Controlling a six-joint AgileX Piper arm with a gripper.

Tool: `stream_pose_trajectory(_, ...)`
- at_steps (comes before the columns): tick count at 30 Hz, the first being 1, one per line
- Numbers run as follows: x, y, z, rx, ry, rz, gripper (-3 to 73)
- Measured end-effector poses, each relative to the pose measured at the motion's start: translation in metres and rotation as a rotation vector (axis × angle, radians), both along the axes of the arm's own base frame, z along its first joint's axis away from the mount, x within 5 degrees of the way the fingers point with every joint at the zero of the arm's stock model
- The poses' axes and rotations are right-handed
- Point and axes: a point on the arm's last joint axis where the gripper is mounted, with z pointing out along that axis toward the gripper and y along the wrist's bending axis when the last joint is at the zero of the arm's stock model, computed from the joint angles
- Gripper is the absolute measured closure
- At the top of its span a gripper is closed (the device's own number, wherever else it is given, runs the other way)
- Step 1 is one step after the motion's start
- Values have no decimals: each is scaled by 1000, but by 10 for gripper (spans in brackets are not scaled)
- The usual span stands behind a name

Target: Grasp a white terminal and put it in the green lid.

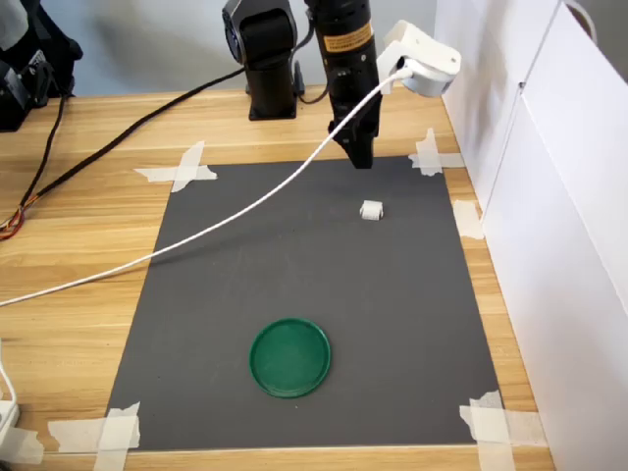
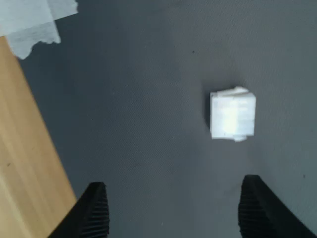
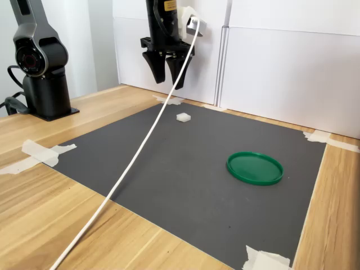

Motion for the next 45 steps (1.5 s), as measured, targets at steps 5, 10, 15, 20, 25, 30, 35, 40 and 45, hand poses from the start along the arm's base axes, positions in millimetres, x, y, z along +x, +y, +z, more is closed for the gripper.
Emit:
stream_pose_trajectory(5, 8, 4, -16, -8, 0, 0, 49)
stream_pose_trajectory(10, 7, 3, -31, -18, -1, 25, 49)
stream_pose_trajectory(15, 5, 2, -38, -11, -11, 41, 49)
stream_pose_trajectory(20, 4, 3, -38, 9, -7, 37, 49)
stream_pose_trajectory(25, 8, 4, -34, 8, -27, 25, 49)
stream_pose_trajectory(30, 23, 9, -18, 13, -92, -14, 49)
stream_pose_trajectory(35, 30, 11, -22, -24, -63, -29, 49)
stream_pose_trajectory(40, 31, 11, -30, -39, -34, -38, 49)
stream_pose_trajectory(45, 32, 11, -36, -47, -21, -37, 49)
